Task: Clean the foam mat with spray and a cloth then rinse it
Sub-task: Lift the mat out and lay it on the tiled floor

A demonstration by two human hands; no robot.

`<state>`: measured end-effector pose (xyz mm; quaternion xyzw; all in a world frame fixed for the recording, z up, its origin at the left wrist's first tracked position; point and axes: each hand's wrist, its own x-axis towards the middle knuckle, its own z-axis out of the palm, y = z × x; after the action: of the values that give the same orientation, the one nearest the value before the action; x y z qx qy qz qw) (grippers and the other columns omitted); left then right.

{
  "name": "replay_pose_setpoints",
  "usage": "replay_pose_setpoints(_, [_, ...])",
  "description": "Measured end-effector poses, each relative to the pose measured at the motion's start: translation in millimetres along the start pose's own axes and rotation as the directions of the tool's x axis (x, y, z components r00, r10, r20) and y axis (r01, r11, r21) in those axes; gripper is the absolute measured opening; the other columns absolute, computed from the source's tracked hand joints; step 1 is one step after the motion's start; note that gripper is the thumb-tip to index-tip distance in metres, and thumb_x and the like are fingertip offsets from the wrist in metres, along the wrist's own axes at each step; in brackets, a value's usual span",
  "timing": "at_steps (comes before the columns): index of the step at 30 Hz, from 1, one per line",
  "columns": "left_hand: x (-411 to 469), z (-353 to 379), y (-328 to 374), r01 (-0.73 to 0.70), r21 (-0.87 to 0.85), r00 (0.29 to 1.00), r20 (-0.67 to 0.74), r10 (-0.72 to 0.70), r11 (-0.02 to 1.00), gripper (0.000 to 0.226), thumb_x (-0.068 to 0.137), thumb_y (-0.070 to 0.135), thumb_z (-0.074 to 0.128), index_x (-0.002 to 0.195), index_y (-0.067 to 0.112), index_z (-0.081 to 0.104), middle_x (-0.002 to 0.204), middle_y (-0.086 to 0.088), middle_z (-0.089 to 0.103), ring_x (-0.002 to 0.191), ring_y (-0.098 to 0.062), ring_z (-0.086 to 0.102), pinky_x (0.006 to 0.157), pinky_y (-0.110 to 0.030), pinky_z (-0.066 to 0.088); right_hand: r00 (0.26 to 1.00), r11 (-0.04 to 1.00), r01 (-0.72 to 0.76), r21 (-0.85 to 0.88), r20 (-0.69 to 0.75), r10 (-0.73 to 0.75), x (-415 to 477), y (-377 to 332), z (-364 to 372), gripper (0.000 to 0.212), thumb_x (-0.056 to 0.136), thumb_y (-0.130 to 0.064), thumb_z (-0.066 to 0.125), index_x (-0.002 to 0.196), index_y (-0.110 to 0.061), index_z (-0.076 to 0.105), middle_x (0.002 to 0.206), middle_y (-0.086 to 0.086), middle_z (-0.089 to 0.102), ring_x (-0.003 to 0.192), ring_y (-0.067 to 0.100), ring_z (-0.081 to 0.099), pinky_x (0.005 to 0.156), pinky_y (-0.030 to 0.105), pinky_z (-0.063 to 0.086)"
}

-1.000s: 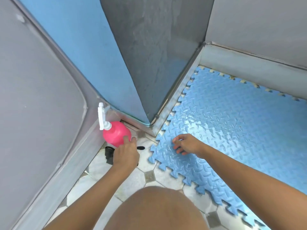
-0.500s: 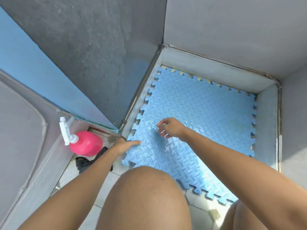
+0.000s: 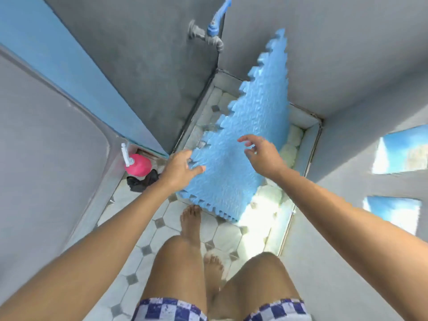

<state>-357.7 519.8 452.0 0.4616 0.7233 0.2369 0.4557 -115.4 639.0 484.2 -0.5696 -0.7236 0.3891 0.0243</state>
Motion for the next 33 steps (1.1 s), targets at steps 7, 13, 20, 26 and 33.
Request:
replay_pose_setpoints(7, [-198,-111,117,-0.097,0.268,0.987,-0.099,0.128,0.959,0.022,0.083,0.02,0.085,0.083,0.009,0.066,0.082,0.011,0.052,0.073,-0.016,0.05,0.065,-0.023,0.035,0.915,0.938,0.232,-0.257,-0.269,-0.3,-90,-123,-146,0.058,0.076,0.009,0.051,0.126,-0.02,0.05,0.133,0.012,0.039,0.122,0.029,0.035,0.095,0.039,0.044])
replay_pose_setpoints(13, [-381,-172,90,0.06,0.211,0.976,-0.216,-0.014,0.976,0.035,0.083,0.019,0.083,0.079,0.024,0.048,0.074,0.02,0.043,0.069,-0.007,0.041,0.065,-0.023,0.033,0.863,0.644,0.447,-0.621,0.108,-0.494,-115,-211,-145,0.072,0.074,-0.014,0.078,0.138,-0.034,0.049,0.144,0.004,0.041,0.126,0.036,0.036,0.097,0.054,0.037])
replay_pose_setpoints(20, [-603,-119,-15,0.481,-0.11,0.733,-0.493,-0.468,0.87,0.02,0.084,0.027,0.076,0.1,0.015,0.075,0.092,0.015,0.062,0.078,-0.016,0.067,0.07,-0.035,0.053,0.471,0.196,0.858,-0.474,0.574,-0.67,-182,-322,33,0.033,0.067,-0.022,0.087,0.093,-0.025,0.066,0.104,-0.001,0.071,0.118,0.027,0.058,0.103,0.054,0.029])
replay_pose_setpoints(26, [-742,4,-73,0.666,-0.525,0.235,-0.526,-0.817,0.529,0.028,0.08,0.011,0.087,0.106,0.02,0.079,0.101,0.004,0.077,0.084,-0.027,0.074,0.066,-0.032,0.05,0.09,-0.055,0.988,-0.143,0.831,-0.549,-308,-395,206,0.036,0.064,-0.009,0.083,0.086,-0.022,0.058,0.081,-0.002,0.063,0.083,0.028,0.066,0.1,0.048,0.039])
replay_pose_setpoints(33, [-811,134,-108,0.488,-0.852,-0.121,-0.281,-0.952,0.189,0.034,0.082,0.016,0.085,0.115,0.022,0.079,0.109,-0.006,0.079,0.097,-0.037,0.074,0.077,-0.041,0.053,-0.236,-0.264,0.954,0.143,0.901,-0.364,-441,-423,357,0.035,0.071,-0.006,0.079,0.082,-0.026,0.053,0.075,-0.01,0.053,0.072,0.02,0.054,0.09,0.04,0.038])
